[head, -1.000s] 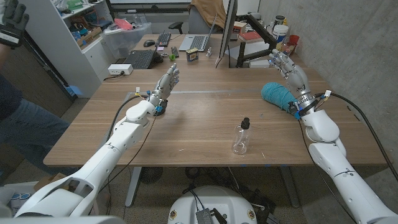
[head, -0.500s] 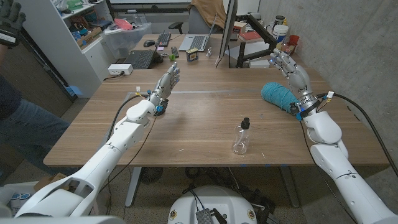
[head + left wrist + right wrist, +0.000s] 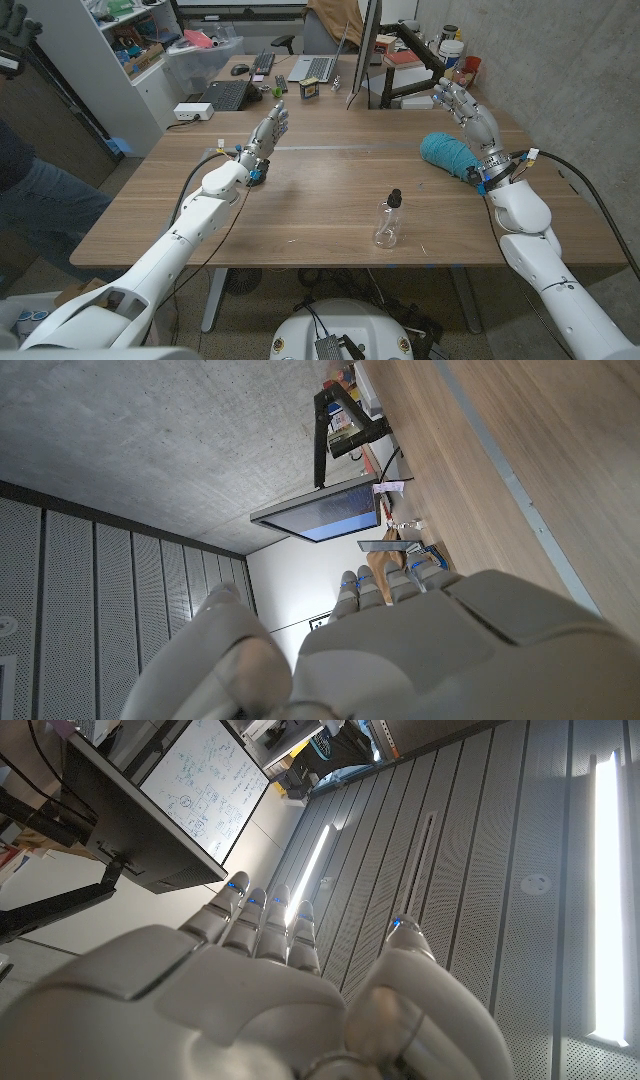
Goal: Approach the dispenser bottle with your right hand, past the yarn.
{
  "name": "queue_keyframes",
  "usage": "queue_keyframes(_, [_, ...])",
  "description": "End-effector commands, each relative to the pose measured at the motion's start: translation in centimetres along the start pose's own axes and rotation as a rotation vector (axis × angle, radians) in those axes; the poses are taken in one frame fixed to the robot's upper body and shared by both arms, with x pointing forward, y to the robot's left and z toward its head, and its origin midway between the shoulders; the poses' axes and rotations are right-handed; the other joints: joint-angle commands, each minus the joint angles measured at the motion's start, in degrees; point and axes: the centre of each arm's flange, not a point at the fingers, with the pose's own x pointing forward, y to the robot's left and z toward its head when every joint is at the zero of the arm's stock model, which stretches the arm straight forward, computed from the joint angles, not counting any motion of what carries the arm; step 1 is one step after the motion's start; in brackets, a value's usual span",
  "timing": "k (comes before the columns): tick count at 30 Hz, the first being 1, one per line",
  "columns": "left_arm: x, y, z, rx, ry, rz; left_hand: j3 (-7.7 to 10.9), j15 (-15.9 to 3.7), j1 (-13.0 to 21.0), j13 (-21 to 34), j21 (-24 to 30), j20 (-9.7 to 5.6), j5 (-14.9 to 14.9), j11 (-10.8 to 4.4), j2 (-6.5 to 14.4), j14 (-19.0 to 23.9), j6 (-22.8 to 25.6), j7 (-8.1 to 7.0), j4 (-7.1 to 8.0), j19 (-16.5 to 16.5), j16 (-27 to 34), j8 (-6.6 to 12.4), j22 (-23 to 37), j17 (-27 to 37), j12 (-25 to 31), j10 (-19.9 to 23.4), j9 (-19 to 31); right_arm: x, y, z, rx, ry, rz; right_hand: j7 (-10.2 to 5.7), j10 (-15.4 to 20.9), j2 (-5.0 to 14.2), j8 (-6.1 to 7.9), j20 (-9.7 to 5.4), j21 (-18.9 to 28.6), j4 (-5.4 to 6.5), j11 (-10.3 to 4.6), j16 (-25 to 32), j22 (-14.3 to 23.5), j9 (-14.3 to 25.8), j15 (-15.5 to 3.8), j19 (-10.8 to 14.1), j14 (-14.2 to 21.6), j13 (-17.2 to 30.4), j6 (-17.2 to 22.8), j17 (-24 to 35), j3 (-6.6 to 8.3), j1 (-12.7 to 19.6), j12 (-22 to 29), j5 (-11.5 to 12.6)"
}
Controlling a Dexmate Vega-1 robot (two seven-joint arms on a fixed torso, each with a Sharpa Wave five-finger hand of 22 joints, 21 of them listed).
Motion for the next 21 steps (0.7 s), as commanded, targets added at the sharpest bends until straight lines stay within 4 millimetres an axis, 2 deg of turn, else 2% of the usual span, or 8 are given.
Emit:
queue_keyframes(1, [0.6,0.2,0.4,0.023,0.005,-0.016,-0.26,0.30,0.46,0.14,0.39,0.19,0.31,0.16,0.54,-0.51,0.41,0.28,-0.12,-0.16,0.20,0.25,0.13,0.12,0.16,-0.18,0.32,-0.5,0.5,0.9,-0.023,-0.010,0.001,0.15,0.42,0.45,-0.17,-0.11,-0.39,0.11,-0.21,0.28,0.28,0.18,0.04,0.23,0.43,0.14,0.57,0.27,0.04,-0.36,0.17,0.29])
queue_keyframes(21, [1.6,-0.2,0.7,0.023,0.006,-0.035,-0.47,0.29,0.56,0.14,0.43,0.28,0.31,0.12,0.66,-0.51,0.50,0.17,-0.12,-0.11,0.19,0.27,0.13,0.12,0.18,-0.14,0.33,-1.2,0.4,2.2,-0.062,-0.032,0.013,0.04,0.55,0.50,-0.22,0.03,-0.60,0.02,-0.10,0.21,0.29,0.19,0.09,0.27,0.44,0.15,0.63,0.23,-0.01,-0.32,0.15,0.27])
